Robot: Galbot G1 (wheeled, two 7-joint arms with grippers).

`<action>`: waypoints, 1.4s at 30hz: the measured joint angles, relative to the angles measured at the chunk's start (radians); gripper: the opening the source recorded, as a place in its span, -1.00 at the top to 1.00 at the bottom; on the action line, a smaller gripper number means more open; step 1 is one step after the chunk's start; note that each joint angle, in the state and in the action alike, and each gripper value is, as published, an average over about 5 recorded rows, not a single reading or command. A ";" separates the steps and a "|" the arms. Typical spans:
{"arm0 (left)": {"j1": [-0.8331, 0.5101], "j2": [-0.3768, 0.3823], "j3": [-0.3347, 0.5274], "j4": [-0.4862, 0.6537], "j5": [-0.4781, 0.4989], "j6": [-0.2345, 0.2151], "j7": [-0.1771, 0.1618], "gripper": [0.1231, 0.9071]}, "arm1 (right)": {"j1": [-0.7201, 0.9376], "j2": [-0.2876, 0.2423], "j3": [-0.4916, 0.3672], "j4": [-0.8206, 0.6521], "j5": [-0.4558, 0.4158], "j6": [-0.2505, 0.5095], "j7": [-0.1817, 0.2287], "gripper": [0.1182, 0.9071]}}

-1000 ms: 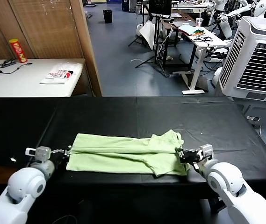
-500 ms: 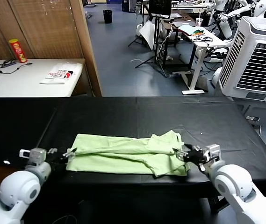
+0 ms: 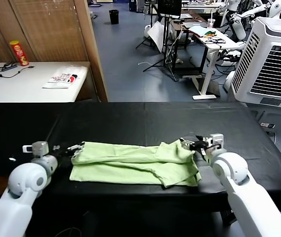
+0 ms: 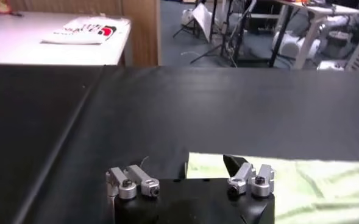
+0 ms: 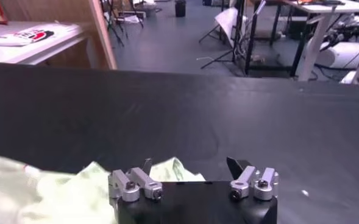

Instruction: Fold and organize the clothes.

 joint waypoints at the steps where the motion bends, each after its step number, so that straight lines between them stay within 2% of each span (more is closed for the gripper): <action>1: -0.004 -0.004 0.004 0.010 -0.005 0.001 0.002 -0.72 | 0.003 0.005 -0.004 -0.008 -0.004 0.000 -0.002 -0.72; 6: -0.018 -0.017 0.021 0.044 -0.020 0.002 0.009 -0.72 | 0.011 0.026 -0.013 -0.035 -0.021 0.000 -0.005 -0.72; 8: -0.024 -0.021 0.027 0.056 -0.021 0.001 0.014 -0.65 | 0.010 0.031 -0.014 -0.039 -0.024 0.000 -0.006 -0.72; 13: -0.041 -0.034 0.037 0.081 -0.013 -0.012 0.023 -0.24 | 0.005 0.034 -0.014 -0.039 -0.026 0.000 -0.006 -0.72; 17: -0.056 -0.045 0.044 0.098 -0.012 -0.019 0.022 -0.16 | 0.003 0.034 -0.012 -0.036 -0.027 0.000 -0.006 -0.69; 19: -0.060 -0.049 0.049 0.102 -0.013 -0.021 0.022 -0.13 | 0.001 0.034 -0.012 -0.035 -0.030 0.000 -0.006 -0.62; 21: -0.065 -0.053 0.054 0.105 -0.010 -0.023 0.022 -0.04 | -0.001 0.036 -0.012 -0.035 -0.036 0.000 -0.006 -0.45; 24: -0.069 -0.061 0.061 0.110 -0.001 -0.028 0.022 0.28 | -0.006 0.040 -0.011 -0.035 -0.051 0.000 -0.006 -0.10; 28: -0.070 -0.066 0.063 0.113 0.020 -0.040 0.019 0.82 | -0.016 0.046 -0.008 -0.035 -0.073 0.000 -0.004 0.41; 29: -0.069 -0.067 0.063 0.113 0.026 -0.042 0.017 0.90 | -0.019 0.047 -0.007 -0.035 -0.078 0.001 -0.003 0.54; 32: -0.063 -0.071 0.059 0.112 0.047 -0.053 0.013 0.98 | -0.029 0.051 0.001 -0.031 -0.092 0.001 0.000 0.84; 39: -0.045 -0.078 0.048 0.095 0.079 -0.064 0.030 0.98 | -0.047 0.053 0.011 -0.012 -0.082 0.001 -0.007 0.88; 42: -0.044 -0.078 0.048 0.088 0.084 -0.064 0.045 0.98 | -0.049 0.048 0.015 0.003 -0.072 0.000 -0.016 0.79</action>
